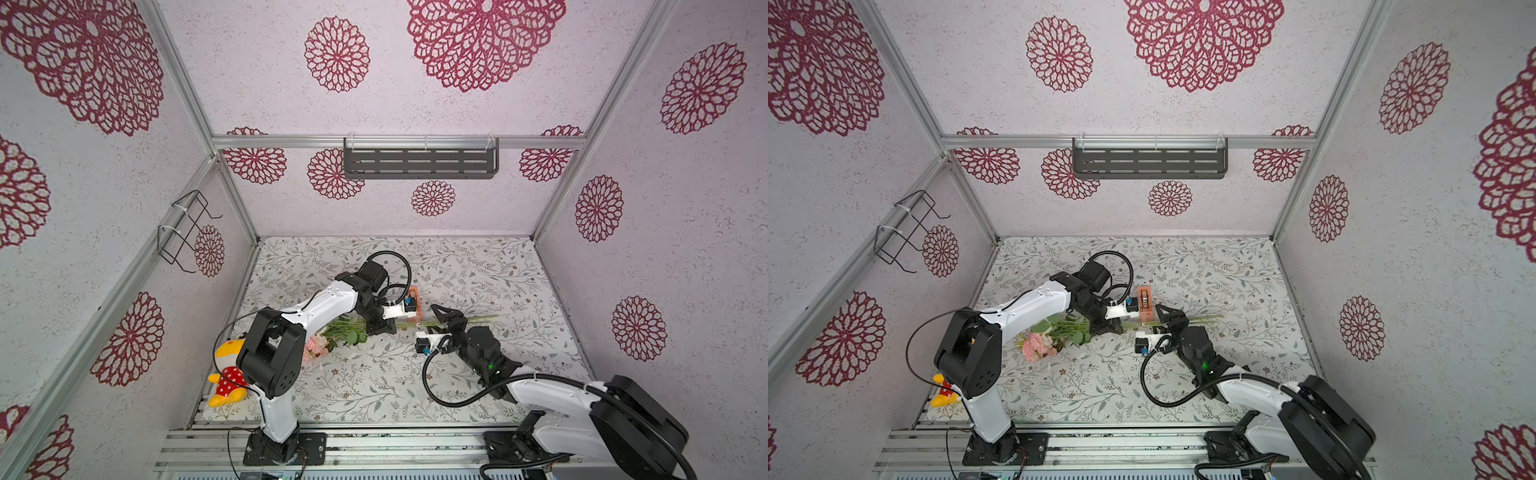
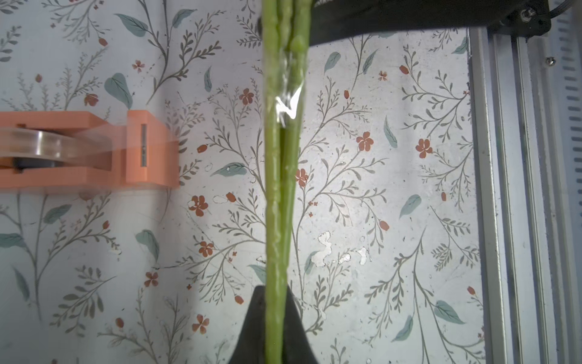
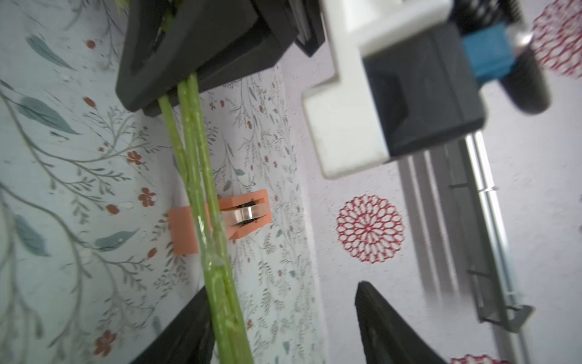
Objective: Wrap bouquets with tape
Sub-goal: Wrap the tape around the bouquet.
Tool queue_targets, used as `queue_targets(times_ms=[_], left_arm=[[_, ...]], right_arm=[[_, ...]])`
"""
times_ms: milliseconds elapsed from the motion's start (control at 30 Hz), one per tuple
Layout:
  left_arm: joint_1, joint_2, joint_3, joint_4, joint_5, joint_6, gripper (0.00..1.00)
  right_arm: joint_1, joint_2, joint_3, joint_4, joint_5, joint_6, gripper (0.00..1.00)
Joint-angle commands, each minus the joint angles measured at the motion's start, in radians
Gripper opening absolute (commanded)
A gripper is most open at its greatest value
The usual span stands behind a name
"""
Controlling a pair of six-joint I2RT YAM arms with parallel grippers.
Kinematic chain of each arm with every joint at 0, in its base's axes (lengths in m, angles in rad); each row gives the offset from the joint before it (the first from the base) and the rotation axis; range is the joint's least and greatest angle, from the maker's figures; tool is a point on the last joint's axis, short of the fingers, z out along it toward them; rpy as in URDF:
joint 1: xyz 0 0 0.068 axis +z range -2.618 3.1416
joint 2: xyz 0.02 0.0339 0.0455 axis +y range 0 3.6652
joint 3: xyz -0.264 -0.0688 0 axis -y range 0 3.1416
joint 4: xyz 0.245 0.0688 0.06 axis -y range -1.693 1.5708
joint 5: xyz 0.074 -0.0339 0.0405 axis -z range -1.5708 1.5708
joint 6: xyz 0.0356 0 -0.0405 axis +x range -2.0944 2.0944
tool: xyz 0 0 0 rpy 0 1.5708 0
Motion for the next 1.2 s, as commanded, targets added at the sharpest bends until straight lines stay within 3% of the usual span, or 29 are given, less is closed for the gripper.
queue_targets(times_ms=[0,100,200,367,500,600,667,767,900,1167], left_arm=[[-0.031,-0.031,-0.029,0.077,-0.036,-0.098,0.00],[-0.064,-0.030,-0.076,0.129,-0.051,-0.115,0.00],[-0.073,0.010,-0.085,0.134,-0.056,-0.140,0.00],[-0.076,0.047,-0.102,0.150,-0.041,-0.164,0.00],[-0.080,0.043,-0.130,0.175,-0.037,-0.184,0.00],[-0.080,0.055,-0.142,0.192,-0.051,-0.197,0.00],[-0.079,0.084,-0.113,0.173,-0.046,-0.211,0.00],[-0.083,0.122,-0.084,0.156,-0.038,-0.219,0.00],[-0.082,0.128,-0.104,0.169,-0.033,-0.229,0.00],[-0.084,0.129,-0.112,0.166,-0.030,-0.236,0.00]], right_arm=[[-0.024,-0.174,0.070,-0.384,-0.208,0.371,0.77],[-0.063,-0.279,0.070,-0.411,-0.342,0.606,0.86],[-0.074,-0.283,0.091,-0.438,-0.462,0.749,0.92],[-0.149,-0.221,0.141,-0.422,-0.412,0.967,0.89],[-0.256,-0.122,0.077,-0.314,-0.407,1.036,0.86],[-0.306,-0.061,0.066,-0.256,-0.503,1.088,0.82],[-0.306,-0.019,0.076,-0.211,-0.428,1.154,0.84],[-0.307,0.107,0.181,-0.287,-0.351,1.221,0.83],[-0.300,0.263,0.283,-0.323,-0.368,1.321,0.81],[-0.288,0.458,0.367,-0.329,-0.379,1.389,0.77]])
